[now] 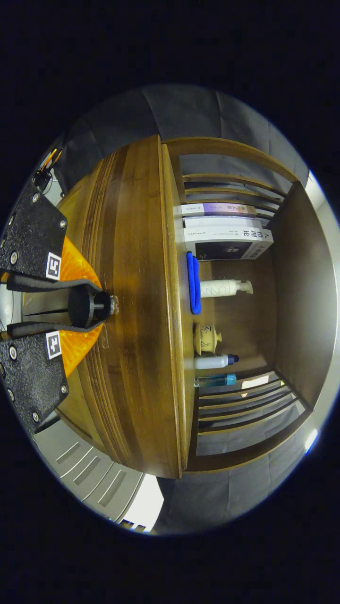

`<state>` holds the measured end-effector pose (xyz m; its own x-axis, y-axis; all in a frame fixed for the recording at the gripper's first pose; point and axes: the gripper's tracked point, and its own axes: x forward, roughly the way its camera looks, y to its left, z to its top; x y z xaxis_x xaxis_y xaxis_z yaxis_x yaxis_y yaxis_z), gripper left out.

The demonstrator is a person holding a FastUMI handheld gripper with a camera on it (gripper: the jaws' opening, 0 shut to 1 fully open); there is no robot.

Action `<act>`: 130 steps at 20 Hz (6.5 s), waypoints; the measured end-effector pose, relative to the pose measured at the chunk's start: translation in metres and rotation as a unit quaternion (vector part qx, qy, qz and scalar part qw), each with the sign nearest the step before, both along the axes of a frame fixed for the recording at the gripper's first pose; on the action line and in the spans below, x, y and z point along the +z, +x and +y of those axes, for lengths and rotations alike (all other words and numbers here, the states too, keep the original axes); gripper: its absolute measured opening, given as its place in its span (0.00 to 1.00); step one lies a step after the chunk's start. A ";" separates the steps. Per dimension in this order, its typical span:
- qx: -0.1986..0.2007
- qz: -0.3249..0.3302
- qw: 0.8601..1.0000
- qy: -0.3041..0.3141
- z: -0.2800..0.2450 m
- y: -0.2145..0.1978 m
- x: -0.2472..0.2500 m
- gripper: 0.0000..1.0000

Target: Pull open the drawer, take out the items inside it, and place them on the countertop above the cabinet.

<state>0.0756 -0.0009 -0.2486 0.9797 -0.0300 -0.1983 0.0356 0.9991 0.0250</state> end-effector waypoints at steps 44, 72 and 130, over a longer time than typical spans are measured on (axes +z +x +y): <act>0.009 0.026 0.999 0.020 0.004 -0.155 -0.011 0.28; -0.053 0.026 0.998 -0.034 -0.005 -0.067 0.152 0.95; -0.091 0.342 0.935 0.031 -0.005 -0.048 0.030 0.43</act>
<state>0.0273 -0.0057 -0.2185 0.6029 -0.1520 -0.7832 0.2348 0.9720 -0.0080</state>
